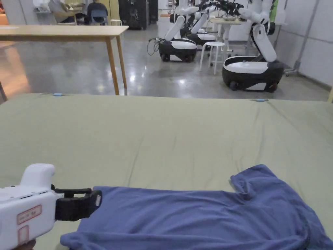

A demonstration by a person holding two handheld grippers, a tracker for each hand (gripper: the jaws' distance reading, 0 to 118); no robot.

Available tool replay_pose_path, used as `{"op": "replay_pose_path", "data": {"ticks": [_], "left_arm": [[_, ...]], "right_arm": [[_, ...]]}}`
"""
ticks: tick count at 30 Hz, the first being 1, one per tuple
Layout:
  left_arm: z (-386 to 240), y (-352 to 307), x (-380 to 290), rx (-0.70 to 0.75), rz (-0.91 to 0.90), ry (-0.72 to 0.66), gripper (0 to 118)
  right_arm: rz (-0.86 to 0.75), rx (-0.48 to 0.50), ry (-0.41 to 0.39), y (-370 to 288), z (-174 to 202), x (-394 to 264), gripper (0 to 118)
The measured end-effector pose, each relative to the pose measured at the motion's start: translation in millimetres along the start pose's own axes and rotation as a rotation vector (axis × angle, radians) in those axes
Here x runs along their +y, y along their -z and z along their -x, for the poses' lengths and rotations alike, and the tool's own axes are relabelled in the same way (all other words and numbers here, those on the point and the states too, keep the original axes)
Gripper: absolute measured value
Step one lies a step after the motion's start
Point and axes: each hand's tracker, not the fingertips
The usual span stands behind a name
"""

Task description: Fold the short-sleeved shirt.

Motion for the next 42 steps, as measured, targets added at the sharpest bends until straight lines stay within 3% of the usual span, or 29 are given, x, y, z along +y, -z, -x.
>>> {"op": "replay_pose_path", "data": {"ticks": [7, 10, 14, 18, 20, 21, 22, 23, 24, 27, 31, 32, 33, 35, 36, 37, 39, 41, 42], "left_arm": [[65.5, 132.8, 26.0, 0.064, 0.207, 0.001, 114], [64.1, 158.4, 24.0, 0.016, 0.290, -0.046, 110], [60.1, 179.4, 17.8, 0.037, 0.324, 0.013, 109], [41.7, 175.0, 5.4, 0.100, 0.304, 0.127, 97], [34.5, 168.8, -0.9, 0.046, 0.334, 0.093, 81], [30.2, 162.9, -2.2, 0.034, 0.302, 0.115, 58], [26.0, 157.3, -3.9, 0.016, 0.281, 0.144, 25], [25.4, 154.8, -1.2, 0.020, 0.225, 0.206, 1], [23.5, 155.9, -2.1, 0.084, 0.217, 0.239, 1], [30.9, 156.1, 1.1, 0.080, 0.240, 0.224, 1], [30.8, 149.8, 8.7, 0.085, 0.202, 0.219, 1], [28.5, 147.6, 9.0, 0.083, 0.200, 0.216, 1], [27.8, 145.2, 10.0, 0.082, 0.193, 0.216, 1], [27.2, 141.0, 11.9, 0.052, 0.194, 0.203, 1], [13.7, 132.0, 9.2, 0.054, 0.189, 0.203, 1], [10.0, 128.3, 8.4, 0.054, 0.186, 0.206, 1], [5.9, 121.7, 6.4, 0.039, 0.185, 0.192, 1], [1.1, 115.7, 6.1, 0.025, 0.175, 0.180, 1], [-0.4, 113.6, 6.1, 0.024, 0.175, 0.174, 1]], "right_arm": [[0.091, 0.002, -0.010, 25.1, 11.8, -10.3, 0], [0.114, 0.007, -0.010, 32.5, 13.4, -11.6, 0], [0.130, 0.014, -0.016, 38.6, 13.5, -11.2, 0], [0.139, 0.020, -0.020, 41.2, 14.6, -11.1, 0], [0.144, 0.020, -0.022, 42.3, 15.5, -11.4, 0], [0.146, 0.023, -0.023, 43.3, 15.5, -11.5, 0], [0.148, 0.026, -0.024, 43.3, 15.3, -13.2, 0], [0.153, 0.029, -0.025, 44.9, 15.1, -13.5, 0], [0.159, 0.024, -0.028, 47.1, 15.6, -13.3, 0], [0.181, 0.009, -0.060, 60.7, 14.0, -3.2, 0], [0.089, 0.015, -0.138, 115.1, -3.5, 46.2, 0], [0.094, 0.030, -0.139, 138.9, -13.0, 58.2, 3], [0.110, 0.037, -0.140, 168.3, -23.9, 69.0, 34], [0.199, 0.048, -0.148, 228.8, -40.6, 84.1, 117], [0.276, 0.040, -0.164, 260.8, -48.9, 85.3, 117], [0.247, 0.071, -0.140, 291.9, -60.9, 82.4, 116], [0.379, -0.030, -0.162, 348.4, -91.1, 70.3, 116], [0.520, -0.031, -0.214, 388.2, -107.3, 56.2, 115], [0.576, -0.038, -0.225, 391.5, -94.5, 57.7, 110]]}}
